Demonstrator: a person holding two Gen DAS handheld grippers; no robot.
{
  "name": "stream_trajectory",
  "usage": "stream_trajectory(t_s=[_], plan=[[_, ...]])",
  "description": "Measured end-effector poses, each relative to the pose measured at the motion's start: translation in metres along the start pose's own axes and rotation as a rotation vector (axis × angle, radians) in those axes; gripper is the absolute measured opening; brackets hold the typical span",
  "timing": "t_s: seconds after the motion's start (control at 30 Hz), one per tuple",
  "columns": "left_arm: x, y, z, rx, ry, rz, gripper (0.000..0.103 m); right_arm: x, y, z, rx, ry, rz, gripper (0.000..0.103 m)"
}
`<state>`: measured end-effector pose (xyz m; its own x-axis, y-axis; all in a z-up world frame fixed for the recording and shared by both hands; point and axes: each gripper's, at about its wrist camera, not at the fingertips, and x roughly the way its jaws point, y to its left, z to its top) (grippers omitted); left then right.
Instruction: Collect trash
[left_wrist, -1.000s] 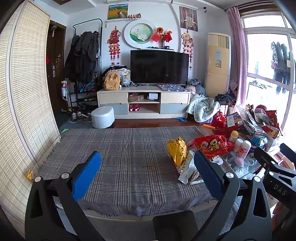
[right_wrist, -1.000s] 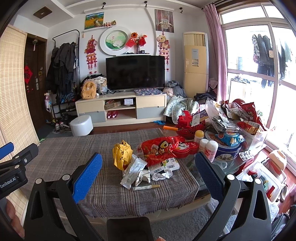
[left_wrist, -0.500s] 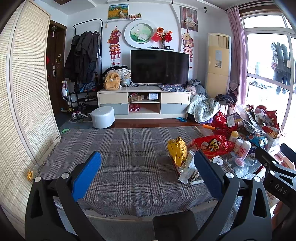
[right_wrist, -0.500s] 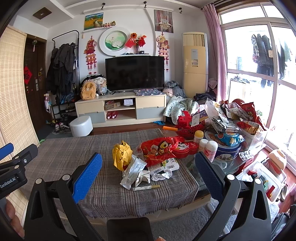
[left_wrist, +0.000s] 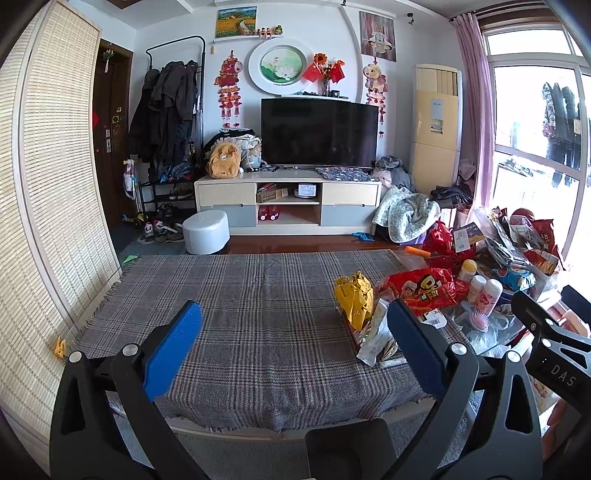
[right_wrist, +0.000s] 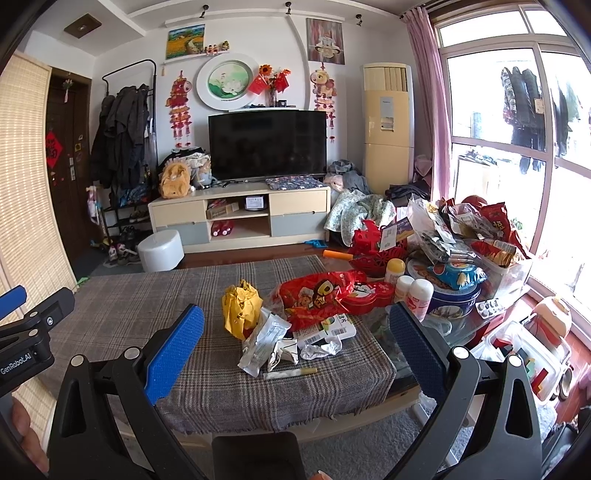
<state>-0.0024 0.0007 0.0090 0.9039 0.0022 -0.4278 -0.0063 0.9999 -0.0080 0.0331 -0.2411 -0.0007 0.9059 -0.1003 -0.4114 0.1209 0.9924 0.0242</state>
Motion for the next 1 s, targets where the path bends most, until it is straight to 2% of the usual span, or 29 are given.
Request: stream_trajectory(t_s=[0.37,0.7,0.83,1.0], plan=[[0.007,0.002,-0.005,0.002,0.015,-0.005,0.095,0.006,-0.006,-0.002,-0.002,0.002,0.000,0.100],[0.058,0.000,-0.010,-0.011,0.090,-0.044,0.095,0.037,-0.023,-0.008,0.068,0.008,-0.005,0.100],[0.086,-0.003,-0.004,0.011,0.133,-0.041,0.095,0.060,-0.026,-0.012,0.051,0.053,0.007,0.100],[0.122,-0.011,0.005,0.056,0.181,-0.048,0.095,0.103,-0.023,-0.018,0.007,0.140,-0.033,0.100]])
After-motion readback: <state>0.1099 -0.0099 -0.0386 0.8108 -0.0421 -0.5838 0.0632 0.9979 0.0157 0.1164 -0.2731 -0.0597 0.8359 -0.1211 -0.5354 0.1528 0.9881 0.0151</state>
